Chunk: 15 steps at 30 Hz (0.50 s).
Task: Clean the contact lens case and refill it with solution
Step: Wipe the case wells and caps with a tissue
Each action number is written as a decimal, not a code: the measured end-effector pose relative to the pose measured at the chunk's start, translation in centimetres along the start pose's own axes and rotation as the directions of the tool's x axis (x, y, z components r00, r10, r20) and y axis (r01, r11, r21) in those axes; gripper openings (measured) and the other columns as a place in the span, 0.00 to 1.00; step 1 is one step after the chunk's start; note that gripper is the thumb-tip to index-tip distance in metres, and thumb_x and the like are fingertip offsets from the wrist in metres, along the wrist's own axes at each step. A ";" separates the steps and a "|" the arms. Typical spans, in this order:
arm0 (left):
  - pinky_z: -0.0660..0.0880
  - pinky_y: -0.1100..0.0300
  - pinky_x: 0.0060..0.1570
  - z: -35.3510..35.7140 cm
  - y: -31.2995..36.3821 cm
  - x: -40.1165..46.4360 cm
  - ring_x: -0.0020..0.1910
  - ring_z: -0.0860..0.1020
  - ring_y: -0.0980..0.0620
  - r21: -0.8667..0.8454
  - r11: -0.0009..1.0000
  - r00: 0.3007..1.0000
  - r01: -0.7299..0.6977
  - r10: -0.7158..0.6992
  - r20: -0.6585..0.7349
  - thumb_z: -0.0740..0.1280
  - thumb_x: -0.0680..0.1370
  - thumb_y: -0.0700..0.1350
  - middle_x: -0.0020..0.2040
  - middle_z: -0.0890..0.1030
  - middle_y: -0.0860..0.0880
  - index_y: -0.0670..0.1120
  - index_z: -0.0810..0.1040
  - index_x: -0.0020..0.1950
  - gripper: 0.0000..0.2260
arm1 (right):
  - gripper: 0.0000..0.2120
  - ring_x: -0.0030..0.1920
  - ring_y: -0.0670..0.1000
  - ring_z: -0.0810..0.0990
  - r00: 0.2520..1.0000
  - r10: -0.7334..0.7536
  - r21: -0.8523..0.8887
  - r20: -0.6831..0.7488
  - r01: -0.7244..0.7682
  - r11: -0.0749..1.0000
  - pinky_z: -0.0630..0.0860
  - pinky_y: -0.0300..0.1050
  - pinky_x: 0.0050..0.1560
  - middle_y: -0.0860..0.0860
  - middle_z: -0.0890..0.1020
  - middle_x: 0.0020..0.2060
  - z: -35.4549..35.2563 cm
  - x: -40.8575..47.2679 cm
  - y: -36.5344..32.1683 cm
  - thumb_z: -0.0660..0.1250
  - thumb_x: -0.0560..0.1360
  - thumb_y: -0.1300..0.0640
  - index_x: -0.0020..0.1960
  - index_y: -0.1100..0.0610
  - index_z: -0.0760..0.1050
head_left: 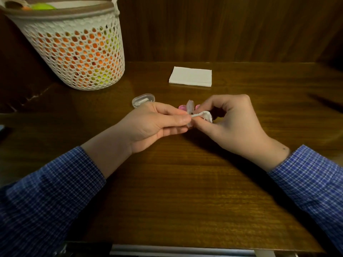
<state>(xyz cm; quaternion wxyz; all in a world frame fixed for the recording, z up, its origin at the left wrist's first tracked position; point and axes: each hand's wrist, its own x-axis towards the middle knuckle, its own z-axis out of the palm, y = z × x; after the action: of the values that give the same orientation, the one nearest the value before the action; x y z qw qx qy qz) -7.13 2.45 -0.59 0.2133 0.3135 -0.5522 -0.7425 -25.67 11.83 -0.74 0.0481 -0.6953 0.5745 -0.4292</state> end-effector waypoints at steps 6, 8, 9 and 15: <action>0.82 0.55 0.58 0.2 -0.8 0.1 0.57 0.85 0.52 0.236 0.944 0.960 -0.231 0.260 -0.104 0.77 0.62 0.45 0.48 0.89 0.49 0.52 0.90 0.42 0.10 | 0.06 0.36 0.45 0.85 0.890 0.450 0.255 0.066 -0.451 0.855 0.80 0.37 0.31 0.46 0.86 0.34 0.3 0.5 -0.6 0.81 0.70 0.55 0.38 0.51 0.84; 0.82 0.56 0.57 0.1 -1.1 0.2 0.55 0.86 0.51 0.247 0.921 0.940 -0.300 0.330 -0.088 0.77 0.62 0.46 0.48 0.89 0.50 0.53 0.90 0.42 0.10 | 0.04 0.30 0.45 0.83 0.781 0.592 0.458 0.199 -0.608 0.649 0.78 0.36 0.29 0.51 0.86 0.32 0.3 0.8 -0.8 0.80 0.69 0.61 0.39 0.57 0.85; 0.82 0.56 0.57 0.1 -1.2 0.2 0.55 0.86 0.51 0.247 0.911 0.930 -0.332 0.359 -0.074 0.78 0.63 0.45 0.48 0.89 0.49 0.52 0.90 0.42 0.09 | 0.04 0.28 0.45 0.81 0.721 0.634 0.516 0.281 -0.670 0.533 0.76 0.36 0.27 0.52 0.85 0.30 0.2 1.0 -0.9 0.80 0.69 0.63 0.40 0.60 0.85; 0.82 0.51 0.61 0.3 -1.6 0.5 0.58 0.86 0.47 0.290 0.847 0.883 -0.445 0.469 -0.018 0.77 0.67 0.41 0.53 0.88 0.43 0.42 0.86 0.52 0.14 | 0.30 0.26 0.43 0.78 0.431 0.604 0.539 0.670 -0.842 0.003 0.74 0.34 0.23 0.51 0.82 0.31 -0.4 1.7 -0.6 0.76 0.70 0.67 0.70 0.59 0.73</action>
<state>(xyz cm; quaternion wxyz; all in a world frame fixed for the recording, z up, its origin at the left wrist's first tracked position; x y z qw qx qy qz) -7.63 2.75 -2.16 0.3619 0.2322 -0.6995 -0.5708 -25.50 10.79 0.73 0.6606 -0.2171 0.5495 -0.4631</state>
